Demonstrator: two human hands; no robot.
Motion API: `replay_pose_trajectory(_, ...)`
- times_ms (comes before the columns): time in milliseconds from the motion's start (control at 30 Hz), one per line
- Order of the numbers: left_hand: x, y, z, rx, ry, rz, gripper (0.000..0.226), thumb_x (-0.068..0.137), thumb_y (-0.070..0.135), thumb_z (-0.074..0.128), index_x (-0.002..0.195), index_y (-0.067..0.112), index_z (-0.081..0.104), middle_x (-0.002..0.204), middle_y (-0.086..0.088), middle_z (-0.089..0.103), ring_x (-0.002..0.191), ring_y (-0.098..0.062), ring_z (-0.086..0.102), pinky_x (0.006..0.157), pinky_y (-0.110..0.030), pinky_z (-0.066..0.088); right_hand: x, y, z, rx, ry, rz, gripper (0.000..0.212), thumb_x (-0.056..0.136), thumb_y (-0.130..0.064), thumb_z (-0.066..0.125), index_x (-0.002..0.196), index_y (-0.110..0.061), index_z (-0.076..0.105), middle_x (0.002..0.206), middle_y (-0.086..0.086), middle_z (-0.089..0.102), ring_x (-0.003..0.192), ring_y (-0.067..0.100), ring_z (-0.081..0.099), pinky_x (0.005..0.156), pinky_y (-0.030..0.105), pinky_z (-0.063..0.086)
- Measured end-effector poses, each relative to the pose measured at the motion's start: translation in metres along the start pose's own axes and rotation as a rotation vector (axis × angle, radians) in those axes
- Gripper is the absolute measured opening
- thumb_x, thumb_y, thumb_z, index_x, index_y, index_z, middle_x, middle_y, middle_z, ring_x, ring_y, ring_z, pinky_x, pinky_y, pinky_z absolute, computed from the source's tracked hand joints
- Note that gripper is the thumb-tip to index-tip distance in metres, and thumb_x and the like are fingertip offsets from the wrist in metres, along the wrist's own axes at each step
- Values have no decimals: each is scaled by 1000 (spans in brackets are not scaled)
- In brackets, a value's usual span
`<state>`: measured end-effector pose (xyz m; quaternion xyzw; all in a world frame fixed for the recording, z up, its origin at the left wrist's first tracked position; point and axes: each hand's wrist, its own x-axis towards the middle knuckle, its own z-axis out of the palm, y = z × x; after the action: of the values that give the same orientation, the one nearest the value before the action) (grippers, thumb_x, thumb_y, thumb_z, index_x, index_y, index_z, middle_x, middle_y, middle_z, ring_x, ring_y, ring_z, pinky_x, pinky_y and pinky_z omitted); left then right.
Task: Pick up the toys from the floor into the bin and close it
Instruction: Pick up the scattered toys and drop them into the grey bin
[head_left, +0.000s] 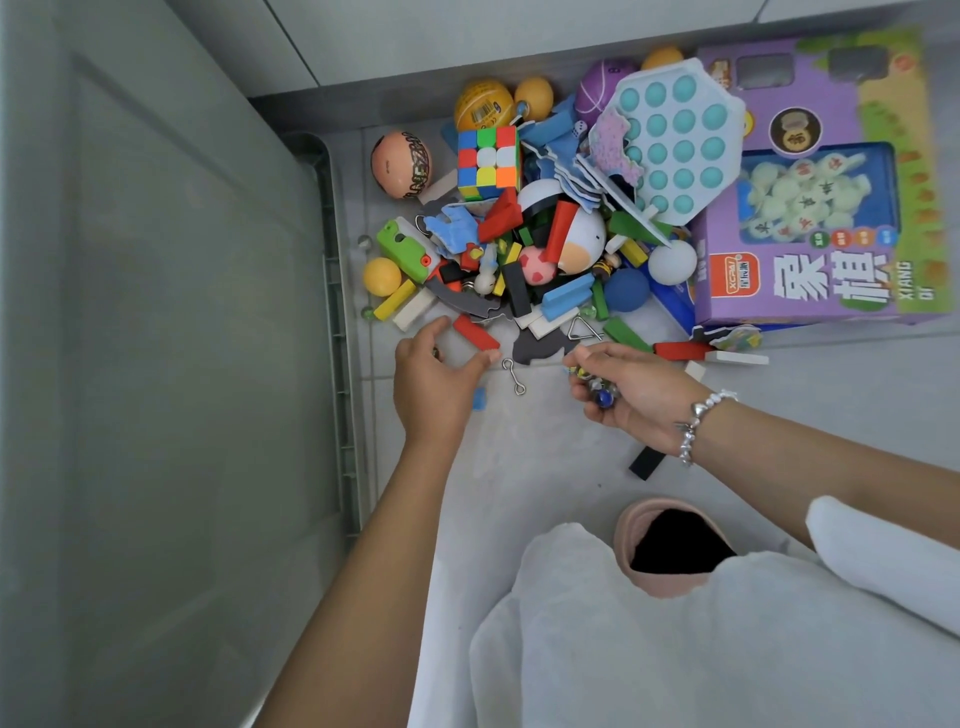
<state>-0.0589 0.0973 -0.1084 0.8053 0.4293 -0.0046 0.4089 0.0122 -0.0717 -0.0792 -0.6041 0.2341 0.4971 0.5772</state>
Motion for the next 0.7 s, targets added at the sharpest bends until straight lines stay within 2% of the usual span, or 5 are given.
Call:
replay_pose_trajectory(200,1,12,10,18,64,4,60,72,44,76,125,25,55,120,3,51,97,-7,51,74,-22,39,1,1,0,2,1,3,15,92,-23,54,89,-13,64,82,4,57,69,11,54,61,24,47)
replay_pose_trajectory(367,3,22,19,71,122,-68,42,74,47,73,108,26,60,113,6,53,85,-4,47,64,-22,32,2,1,-1,0,-3,-4,15,92,-24,54,90,-13,64,83,4,57,69,11,54,60,23,47)
replay_pose_trajectory(467,4,25,19,70,128,-78,31,76,46,71,98,27,62,102,10,51,77,-3,42,52,-20,27,2,2,-3,-1,3,-4,15,92,-24,54,91,-13,64,84,4,57,68,11,55,59,23,47)
replay_pose_trajectory(567,5,23,15,59,108,-70,25,78,44,70,98,29,64,97,14,47,75,-2,42,52,-13,26,1,3,-2,7,6,-4,15,92,-23,54,90,-12,64,82,4,57,67,10,55,59,22,47)
replay_pose_trajectory(700,3,17,11,21,76,-49,21,80,39,70,97,27,66,99,13,46,81,-2,44,55,-12,29,0,2,1,19,1,-13,15,92,-22,54,88,-12,64,80,3,56,67,10,54,59,22,46)
